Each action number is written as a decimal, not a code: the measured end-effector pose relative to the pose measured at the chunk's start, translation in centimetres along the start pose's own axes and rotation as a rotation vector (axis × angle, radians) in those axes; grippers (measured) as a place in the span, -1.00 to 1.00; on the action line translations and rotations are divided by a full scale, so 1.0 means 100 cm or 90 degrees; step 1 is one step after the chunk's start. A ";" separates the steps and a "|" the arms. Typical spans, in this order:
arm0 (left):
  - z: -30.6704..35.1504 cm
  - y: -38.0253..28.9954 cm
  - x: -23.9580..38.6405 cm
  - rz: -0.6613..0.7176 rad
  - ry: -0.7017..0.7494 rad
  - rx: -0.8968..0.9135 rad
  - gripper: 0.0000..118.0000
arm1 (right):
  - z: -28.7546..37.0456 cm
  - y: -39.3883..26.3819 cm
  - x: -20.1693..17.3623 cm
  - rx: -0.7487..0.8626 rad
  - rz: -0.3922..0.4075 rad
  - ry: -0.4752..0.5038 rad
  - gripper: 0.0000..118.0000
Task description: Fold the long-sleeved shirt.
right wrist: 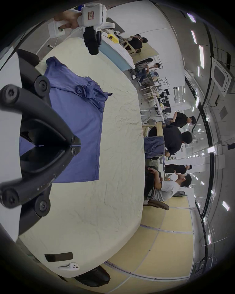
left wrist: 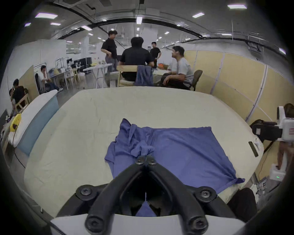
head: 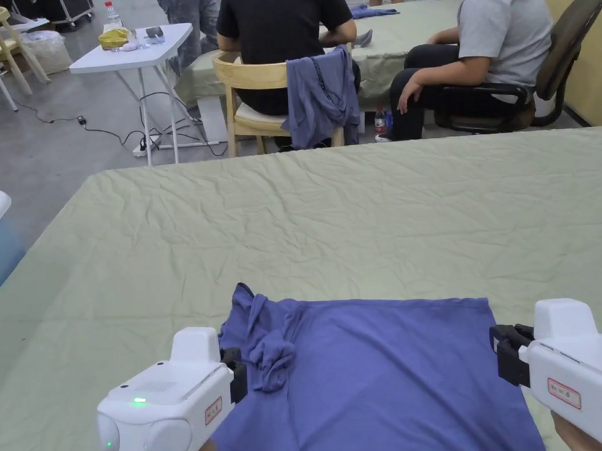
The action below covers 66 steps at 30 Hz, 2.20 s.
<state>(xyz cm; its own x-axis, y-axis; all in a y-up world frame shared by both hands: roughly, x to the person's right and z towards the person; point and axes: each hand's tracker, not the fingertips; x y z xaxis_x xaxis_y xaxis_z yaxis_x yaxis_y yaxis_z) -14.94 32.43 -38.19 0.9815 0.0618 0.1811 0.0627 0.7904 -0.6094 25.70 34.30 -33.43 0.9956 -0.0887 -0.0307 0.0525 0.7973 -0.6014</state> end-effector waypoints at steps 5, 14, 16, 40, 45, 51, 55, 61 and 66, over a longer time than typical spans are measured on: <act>-0.017 0.011 -0.008 -0.001 -0.014 -0.058 -1.00 | -0.004 -0.005 0.005 -0.008 -0.010 0.005 -0.99; -0.102 0.056 -0.031 -0.003 -0.038 -0.152 -1.00 | -0.043 -0.001 0.019 -0.049 -0.001 -0.004 -0.99; -0.131 0.068 -0.037 0.023 0.004 -0.164 -0.62 | -0.055 -0.002 0.022 -0.060 0.001 -0.009 -0.99; -0.341 0.056 -0.063 0.052 0.007 -0.238 0.40 | -0.164 -0.027 0.037 -0.186 -0.007 -0.031 -0.99; -0.330 0.058 -0.061 0.053 -0.015 -0.219 0.01 | -0.164 -0.029 0.039 -0.184 -0.018 -0.033 -0.99; -0.322 0.050 -0.067 0.111 -0.037 -0.188 -0.75 | -0.169 -0.014 0.046 -0.174 -0.014 -0.031 -0.99; -0.324 0.048 -0.067 0.084 -0.033 -0.187 -0.76 | -0.189 0.020 0.066 -0.154 -0.026 -0.016 -0.99; -0.329 0.047 -0.073 0.094 -0.037 -0.192 -0.76 | -0.259 0.068 0.097 -0.191 0.017 -0.057 0.04; -0.332 0.047 -0.078 0.112 -0.044 -0.195 -0.77 | -0.319 0.073 0.106 -0.254 0.024 -0.063 0.04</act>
<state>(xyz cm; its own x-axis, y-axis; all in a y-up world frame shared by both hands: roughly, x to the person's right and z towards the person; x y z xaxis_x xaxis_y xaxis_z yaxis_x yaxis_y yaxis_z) -16.25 15.38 -68.09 0.9682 0.2301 0.0984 -0.0444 0.5448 -0.8374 34.19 20.17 -63.60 0.9999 0.0096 0.0064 0.0007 0.5025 -0.8646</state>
